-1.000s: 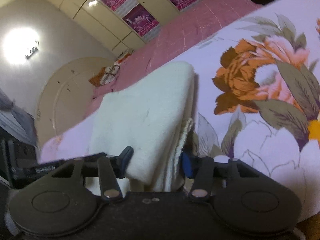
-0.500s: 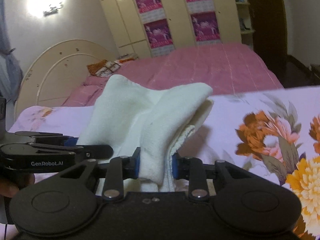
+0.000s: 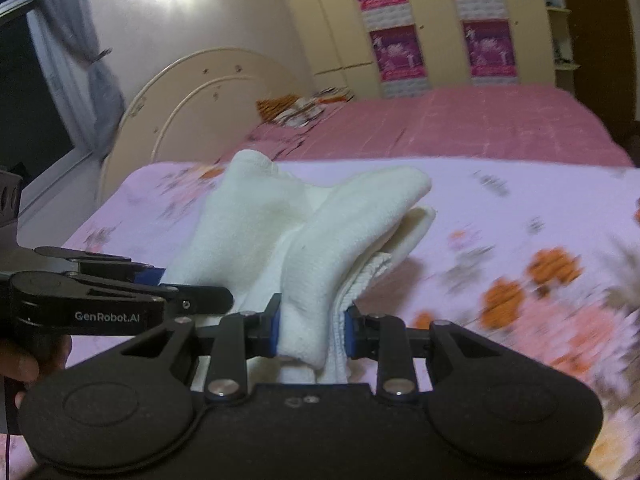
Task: Fold small clothes
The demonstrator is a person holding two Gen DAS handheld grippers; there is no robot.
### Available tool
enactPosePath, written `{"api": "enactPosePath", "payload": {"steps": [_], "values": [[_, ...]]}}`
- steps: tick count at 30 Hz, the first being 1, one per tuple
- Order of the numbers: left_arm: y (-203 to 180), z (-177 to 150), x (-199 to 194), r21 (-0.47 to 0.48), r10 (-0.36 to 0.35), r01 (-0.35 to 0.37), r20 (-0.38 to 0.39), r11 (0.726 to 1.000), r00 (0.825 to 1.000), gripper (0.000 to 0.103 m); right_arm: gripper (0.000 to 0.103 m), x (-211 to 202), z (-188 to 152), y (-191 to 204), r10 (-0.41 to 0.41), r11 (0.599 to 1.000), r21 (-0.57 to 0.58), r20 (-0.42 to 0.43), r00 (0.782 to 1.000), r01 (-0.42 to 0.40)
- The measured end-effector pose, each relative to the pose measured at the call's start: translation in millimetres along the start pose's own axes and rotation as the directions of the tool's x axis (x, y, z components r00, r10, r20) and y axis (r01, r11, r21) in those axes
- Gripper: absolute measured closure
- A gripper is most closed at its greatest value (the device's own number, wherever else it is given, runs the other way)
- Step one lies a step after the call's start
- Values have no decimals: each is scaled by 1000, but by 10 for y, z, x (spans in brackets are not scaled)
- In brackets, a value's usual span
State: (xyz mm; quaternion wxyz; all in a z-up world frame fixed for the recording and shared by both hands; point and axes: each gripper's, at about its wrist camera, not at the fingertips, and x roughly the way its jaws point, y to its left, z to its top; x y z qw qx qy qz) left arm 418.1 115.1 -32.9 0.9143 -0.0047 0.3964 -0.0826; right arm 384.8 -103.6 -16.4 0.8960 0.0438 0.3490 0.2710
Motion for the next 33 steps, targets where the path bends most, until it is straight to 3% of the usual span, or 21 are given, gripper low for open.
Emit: {"api": "enactPosePath", "payload": {"steps": [5,8,9,13,18,20,23,24,25,26,28,29,31,33], "values": [[220,-304,221,-68,-15,11,-62,998,998,57,75,164,-137,228,-7,1000,4,-38,999,7],[293,-495,262,-85,64,-67,-35,994,997,19,73,354,-240,90,-51,994,89,-105,993,60],[307,-539,249,-91,84,-86,-28,992,996,18,68,390,-296,25,-55,990,123,-119,991,70],[358,-741,6,-152,-10,8,-13,988,1000,18,53,268,-390,-340,36,947,320,-118,992,4],[361,-1149,-129,-228,-102,85,-66,970,993,31,52,-144,-648,-599,182,911,399,-167,969,-103],[287,-1284,-86,-236,-77,60,-63,970,995,31,52,-188,-833,-621,251,878,457,-193,949,-139],[226,-1327,-108,-268,-89,74,-44,961,995,31,67,-238,-1030,-576,337,807,562,-185,923,-182],[220,-1335,-117,-294,-124,108,-35,950,992,31,76,-241,-1118,-594,414,729,645,-147,898,-231],[212,-1353,-133,-315,-162,146,-25,938,987,31,76,-253,-1200,-609,463,658,705,-102,880,-264],[206,-1370,-165,-324,-182,166,-18,932,983,30,78,-276,-1263,-587,478,624,732,-81,875,-274],[209,-1388,-230,-313,-164,150,-18,938,986,30,79,-339,-1297,-544,466,641,720,-90,880,-266],[243,-1384,-272,-310,-143,132,-13,942,990,30,78,-405,-1251,-515,418,701,672,-116,901,-239],[339,-1362,-338,-318,-83,81,8,944,997,30,64,-565,-1096,-472,255,830,538,-131,958,-148],[471,-1311,-348,-357,-46,56,35,933,998,30,60,-638,-894,-525,174,864,489,-75,982,-116]]}}
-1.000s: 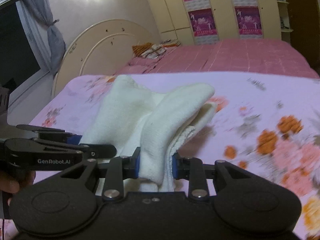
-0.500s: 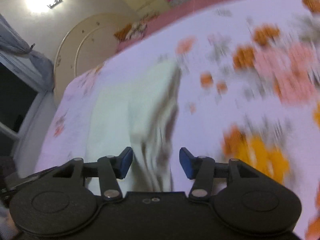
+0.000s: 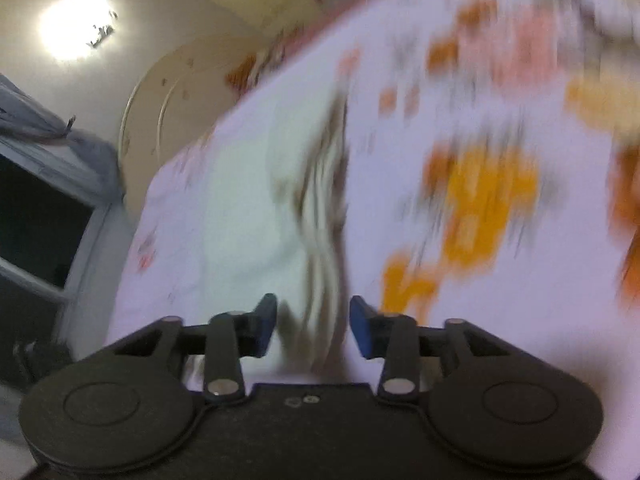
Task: Fold small clothes
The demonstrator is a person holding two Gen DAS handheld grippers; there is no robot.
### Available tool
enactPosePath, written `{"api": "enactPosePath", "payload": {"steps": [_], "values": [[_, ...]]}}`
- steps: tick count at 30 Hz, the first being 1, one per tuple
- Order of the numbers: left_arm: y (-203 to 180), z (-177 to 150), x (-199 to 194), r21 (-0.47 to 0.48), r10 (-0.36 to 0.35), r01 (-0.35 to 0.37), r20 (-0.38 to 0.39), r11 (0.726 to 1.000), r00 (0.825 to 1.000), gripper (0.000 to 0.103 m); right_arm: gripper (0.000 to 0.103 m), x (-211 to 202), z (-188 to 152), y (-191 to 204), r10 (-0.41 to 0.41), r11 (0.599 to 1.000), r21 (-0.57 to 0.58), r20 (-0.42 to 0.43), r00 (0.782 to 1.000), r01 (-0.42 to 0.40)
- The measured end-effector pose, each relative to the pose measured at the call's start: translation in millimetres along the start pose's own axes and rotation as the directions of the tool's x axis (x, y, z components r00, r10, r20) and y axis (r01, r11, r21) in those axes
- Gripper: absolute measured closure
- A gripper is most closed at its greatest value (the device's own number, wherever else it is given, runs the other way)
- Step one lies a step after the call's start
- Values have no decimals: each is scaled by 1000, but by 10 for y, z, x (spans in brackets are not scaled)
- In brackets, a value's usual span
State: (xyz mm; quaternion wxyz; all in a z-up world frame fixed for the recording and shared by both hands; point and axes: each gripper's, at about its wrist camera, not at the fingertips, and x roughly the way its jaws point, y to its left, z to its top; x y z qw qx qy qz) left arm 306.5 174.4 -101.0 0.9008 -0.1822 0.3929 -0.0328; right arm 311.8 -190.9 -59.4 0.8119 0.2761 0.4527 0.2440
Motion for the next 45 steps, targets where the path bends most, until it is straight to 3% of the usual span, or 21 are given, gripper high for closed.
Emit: {"api": "enactPosePath", "payload": {"steps": [2,5,11,13,14,15,16,19,21,24,26,28,31,35,37,39,42,45], "values": [[84,138,18,-34,22,-20,44,999,999,30,60,26,273,29,9,1000,8,65,998,-10],[124,385,158,-65,58,-52,92,997,994,30,60,223,622,92,5,1000,-6,98,995,-4],[71,704,609,-48,103,-100,57,994,993,30,61,824,968,103,-52,997,-50,32,998,53],[54,731,695,-46,107,-104,57,993,993,30,70,928,992,106,-66,995,-77,10,998,66],[41,749,725,-48,108,-105,61,993,992,30,79,963,995,127,-60,993,-104,7,998,61],[39,761,742,-48,110,-107,67,993,992,30,94,973,982,174,-47,985,-165,25,999,51],[29,779,763,-45,114,-111,73,993,991,30,96,967,971,245,-44,970,-238,53,998,55],[0,791,815,-41,125,-122,71,992,990,30,96,929,922,418,1,913,-405,134,991,53],[-34,813,882,-31,141,-140,62,990,988,26,96,961,919,448,0,889,-453,150,989,68],[-141,807,916,10,182,-183,66,983,981,21,96,1241,1018,379,-122,873,-462,101,987,155],[-201,781,828,32,201,-204,85,978,976,21,94,1217,1025,324,-116,889,-438,64,991,132],[-299,687,625,75,198,-209,127,975,972,21,86,1025,1015,363,-123,895,-423,79,989,145],[-430,420,405,114,184,-201,145,973,972,21,85,577,730,518,-56,876,-471,117,992,105],[-575,-23,259,192,212,-228,101,955,972,21,78,253,78,654,-46,812,-580,39,998,60],[-619,-272,161,227,238,-249,76,942,968,21,70,152,-229,623,-89,794,-603,14,996,79],[-625,-532,32,255,267,-280,83,926,960,19,71,128,-506,538,-193,777,-611,-7,981,148],[-578,-726,-262,218,273,-283,75,934,959,18,79,-132,-720,482,-249,812,-539,28,968,225],[-565,-917,-569,221,274,-287,89,932,958,18,70,-551,-853,545,-208,853,-466,109,972,235]]}}
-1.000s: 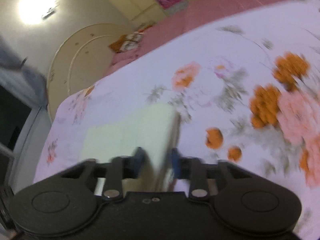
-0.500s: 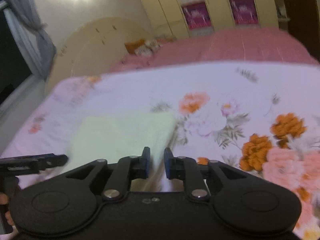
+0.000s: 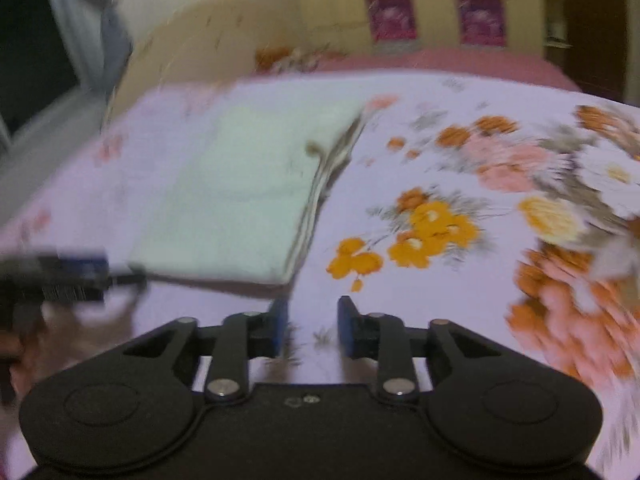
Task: Fold small clothes
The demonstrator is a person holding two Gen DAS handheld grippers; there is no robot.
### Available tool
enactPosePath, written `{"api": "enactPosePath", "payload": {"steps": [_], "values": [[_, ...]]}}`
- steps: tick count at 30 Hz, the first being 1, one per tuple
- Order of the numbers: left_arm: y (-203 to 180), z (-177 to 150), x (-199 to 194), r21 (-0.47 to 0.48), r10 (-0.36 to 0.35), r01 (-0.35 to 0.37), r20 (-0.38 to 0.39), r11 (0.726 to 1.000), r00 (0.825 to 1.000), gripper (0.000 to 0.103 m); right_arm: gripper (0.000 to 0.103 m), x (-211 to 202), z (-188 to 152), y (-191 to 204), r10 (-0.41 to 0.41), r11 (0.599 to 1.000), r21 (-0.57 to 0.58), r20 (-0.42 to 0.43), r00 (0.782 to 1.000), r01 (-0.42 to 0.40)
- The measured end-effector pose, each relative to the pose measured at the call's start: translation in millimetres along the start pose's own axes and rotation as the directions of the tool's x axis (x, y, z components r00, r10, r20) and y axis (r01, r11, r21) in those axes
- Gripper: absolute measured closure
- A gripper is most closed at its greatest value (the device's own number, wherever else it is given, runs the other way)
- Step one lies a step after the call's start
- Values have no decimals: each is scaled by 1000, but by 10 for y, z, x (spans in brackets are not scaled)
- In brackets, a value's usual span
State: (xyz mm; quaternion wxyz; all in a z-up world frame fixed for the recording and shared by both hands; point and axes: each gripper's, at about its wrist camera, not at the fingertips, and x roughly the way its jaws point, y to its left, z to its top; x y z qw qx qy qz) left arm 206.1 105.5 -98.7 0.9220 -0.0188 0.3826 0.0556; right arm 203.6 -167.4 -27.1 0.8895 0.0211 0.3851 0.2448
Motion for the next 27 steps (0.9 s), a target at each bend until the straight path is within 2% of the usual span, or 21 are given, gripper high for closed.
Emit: {"api": "enactPosePath", "payload": {"steps": [5,8,12,18,19,20,21,22,25,27], "values": [[123,-110,-473,-41,-5,8,85,999,996,18,72,-386,-184,-53,14,987,159,35,999,-19],[178,-137,-778,-99,0,12,125,995,992,18,74,-543,-242,-52,-6,980,198,74,997,-8],[52,-141,-1210,-84,-20,35,179,996,984,18,72,-880,-241,249,-52,991,127,147,988,33],[-186,-90,-1660,-47,-43,54,210,997,977,17,67,-1262,-151,753,-57,998,-11,224,973,61],[-217,-87,-1719,-41,-42,52,218,998,975,13,59,-1314,-149,827,-63,997,-33,232,971,73],[-237,-88,-1773,-42,-31,41,226,998,974,0,50,-1350,-150,880,-67,996,-46,236,969,80],[-261,-97,-1825,-46,-17,29,242,998,970,0,31,-1380,-156,929,-74,995,-53,239,968,89],[-276,-111,-1876,-50,-10,24,254,998,967,0,17,-1422,-172,980,-96,992,-57,250,963,113],[-352,-176,-2000,-31,-21,31,268,999,963,0,3,-1519,-234,1080,-154,981,-72,280,948,181],[-391,-217,-2062,-18,-20,26,274,999,961,0,1,-1564,-288,1100,-167,978,-70,285,944,194]]}}
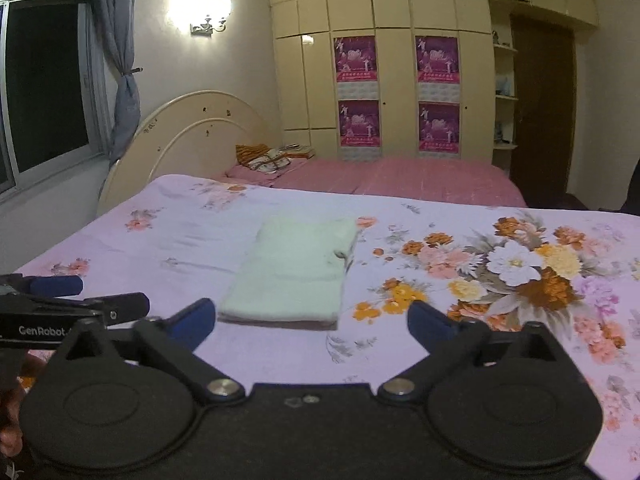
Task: Fold small clothes
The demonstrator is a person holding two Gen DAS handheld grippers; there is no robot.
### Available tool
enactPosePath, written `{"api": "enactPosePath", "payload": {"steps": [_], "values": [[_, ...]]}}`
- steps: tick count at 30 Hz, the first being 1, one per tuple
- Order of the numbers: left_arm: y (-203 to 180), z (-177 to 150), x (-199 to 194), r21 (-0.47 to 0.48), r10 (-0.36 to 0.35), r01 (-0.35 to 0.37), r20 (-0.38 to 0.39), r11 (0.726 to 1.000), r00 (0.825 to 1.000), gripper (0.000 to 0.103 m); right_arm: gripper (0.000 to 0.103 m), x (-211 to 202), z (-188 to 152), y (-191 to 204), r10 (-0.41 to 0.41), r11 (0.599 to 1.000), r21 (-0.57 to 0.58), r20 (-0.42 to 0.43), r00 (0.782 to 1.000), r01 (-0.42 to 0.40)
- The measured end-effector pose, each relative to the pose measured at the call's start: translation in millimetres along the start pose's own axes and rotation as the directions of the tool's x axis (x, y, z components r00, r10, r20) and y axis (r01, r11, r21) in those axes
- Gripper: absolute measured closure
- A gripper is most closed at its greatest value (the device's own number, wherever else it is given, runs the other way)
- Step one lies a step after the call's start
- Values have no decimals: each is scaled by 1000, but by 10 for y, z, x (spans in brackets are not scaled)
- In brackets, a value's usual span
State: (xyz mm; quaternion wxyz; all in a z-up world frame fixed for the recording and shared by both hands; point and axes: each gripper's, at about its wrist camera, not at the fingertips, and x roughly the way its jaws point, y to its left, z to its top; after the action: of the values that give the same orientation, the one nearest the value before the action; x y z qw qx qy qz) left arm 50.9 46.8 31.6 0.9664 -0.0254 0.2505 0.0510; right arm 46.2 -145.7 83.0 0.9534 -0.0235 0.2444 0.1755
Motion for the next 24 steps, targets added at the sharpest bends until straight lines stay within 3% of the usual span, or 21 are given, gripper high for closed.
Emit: {"api": "enactPosePath", "payload": {"steps": [11,24], "values": [[-58,-73,-193,16,-12,12,6,1000,1000,0,1,-189,-136,4,-83,996,29,25,996,83],[-128,-78,-233,19,-4,3,19,1000,1000,0,1,-167,-128,-5,-75,997,16,32,997,75]]}}
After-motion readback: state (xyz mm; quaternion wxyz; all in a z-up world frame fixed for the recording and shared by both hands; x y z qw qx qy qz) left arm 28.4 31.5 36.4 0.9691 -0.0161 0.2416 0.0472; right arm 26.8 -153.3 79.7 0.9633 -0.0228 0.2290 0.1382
